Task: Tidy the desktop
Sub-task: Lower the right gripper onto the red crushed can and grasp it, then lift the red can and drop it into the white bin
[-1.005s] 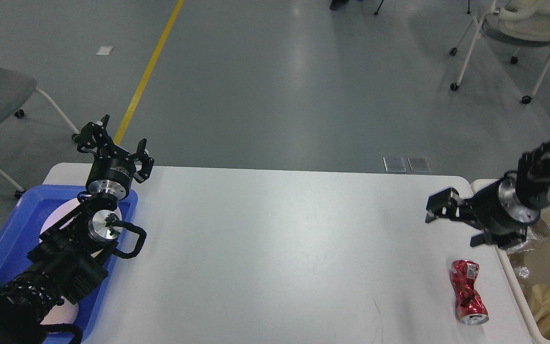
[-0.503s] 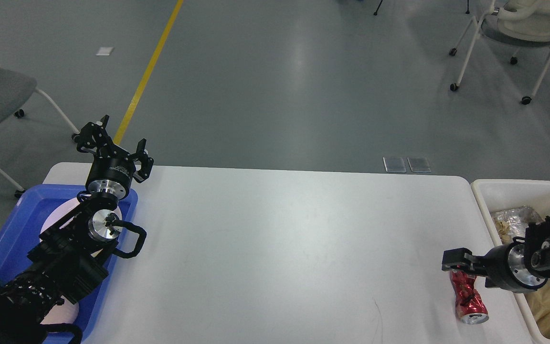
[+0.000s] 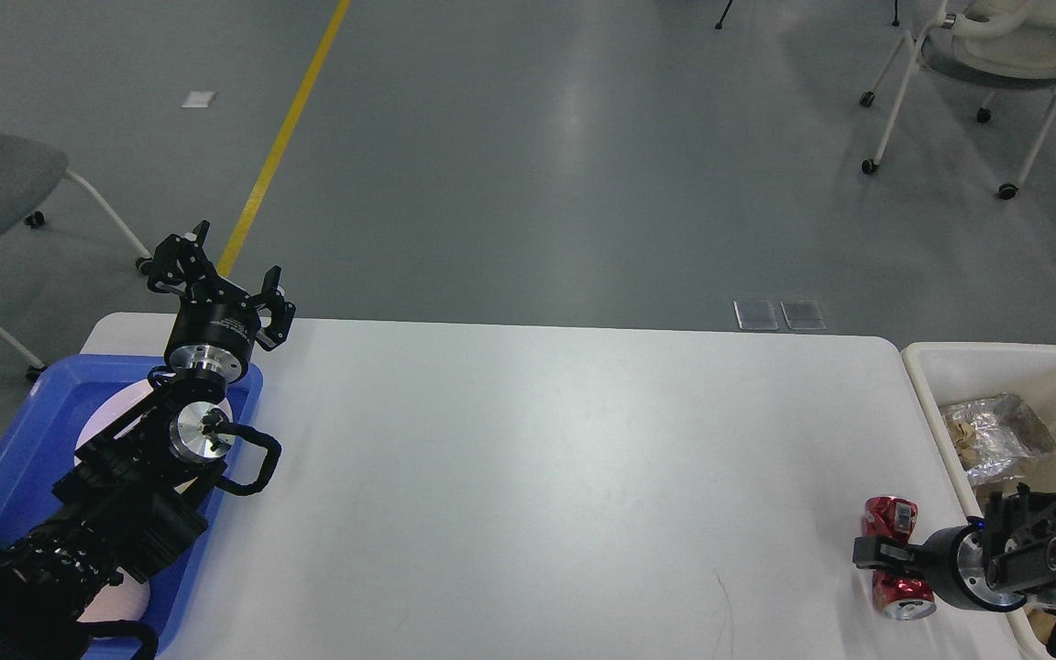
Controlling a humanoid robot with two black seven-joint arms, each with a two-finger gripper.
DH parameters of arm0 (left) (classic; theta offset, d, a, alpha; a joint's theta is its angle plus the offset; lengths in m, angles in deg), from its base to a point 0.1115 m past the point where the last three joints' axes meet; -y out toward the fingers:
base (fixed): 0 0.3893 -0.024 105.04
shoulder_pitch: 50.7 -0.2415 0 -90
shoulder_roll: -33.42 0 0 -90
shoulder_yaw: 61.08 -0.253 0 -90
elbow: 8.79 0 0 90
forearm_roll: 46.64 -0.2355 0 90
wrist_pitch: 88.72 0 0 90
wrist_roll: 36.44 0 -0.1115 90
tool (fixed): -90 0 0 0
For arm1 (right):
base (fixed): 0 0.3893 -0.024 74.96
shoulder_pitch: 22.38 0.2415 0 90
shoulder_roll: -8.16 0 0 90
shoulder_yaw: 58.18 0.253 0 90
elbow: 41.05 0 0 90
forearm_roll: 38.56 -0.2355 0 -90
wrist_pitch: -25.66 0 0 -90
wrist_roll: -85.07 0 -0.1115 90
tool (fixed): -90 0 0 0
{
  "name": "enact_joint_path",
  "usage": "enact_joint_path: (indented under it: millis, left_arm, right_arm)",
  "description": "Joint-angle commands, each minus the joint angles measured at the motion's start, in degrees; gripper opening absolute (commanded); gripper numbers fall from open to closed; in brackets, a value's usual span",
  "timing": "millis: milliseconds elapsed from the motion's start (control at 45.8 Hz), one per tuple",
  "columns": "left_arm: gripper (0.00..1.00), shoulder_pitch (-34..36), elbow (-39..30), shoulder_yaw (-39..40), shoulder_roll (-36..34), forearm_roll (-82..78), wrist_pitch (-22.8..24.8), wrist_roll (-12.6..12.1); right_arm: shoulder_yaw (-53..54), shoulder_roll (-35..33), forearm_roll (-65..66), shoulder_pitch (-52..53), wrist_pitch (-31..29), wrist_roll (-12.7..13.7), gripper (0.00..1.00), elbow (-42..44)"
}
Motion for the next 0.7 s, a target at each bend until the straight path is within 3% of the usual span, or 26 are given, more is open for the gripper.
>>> enact_joint_path:
  millis: [0, 503, 590, 678]
  left_arm:
    - [0.97, 0.0, 0.0, 0.0, 0.0, 0.0, 0.1, 0.0]
    - [0.97, 0.0, 0.0, 0.0, 0.0, 0.0, 0.0, 0.0]
    - [0.97, 0.0, 0.0, 0.0, 0.1, 0.0, 0.0, 0.0]
    - [0.97, 0.0, 0.0, 0.0, 0.0, 0.0, 0.0, 0.0]
  right_arm:
    - [0.0, 0.2, 0.1, -0.1, 1.2, 0.1, 0.00, -0.3]
    - [0.2, -0.8, 0.2, 1.9, 3.9, 0.0, 0.00, -3.9]
    - [-0.2, -2.7, 0.4, 6.5, 3.6, -1.2, 0.00, -6.7]
    - [-0.9, -6.4, 0.4, 17.7, 2.0, -3.1, 0.00, -13.1]
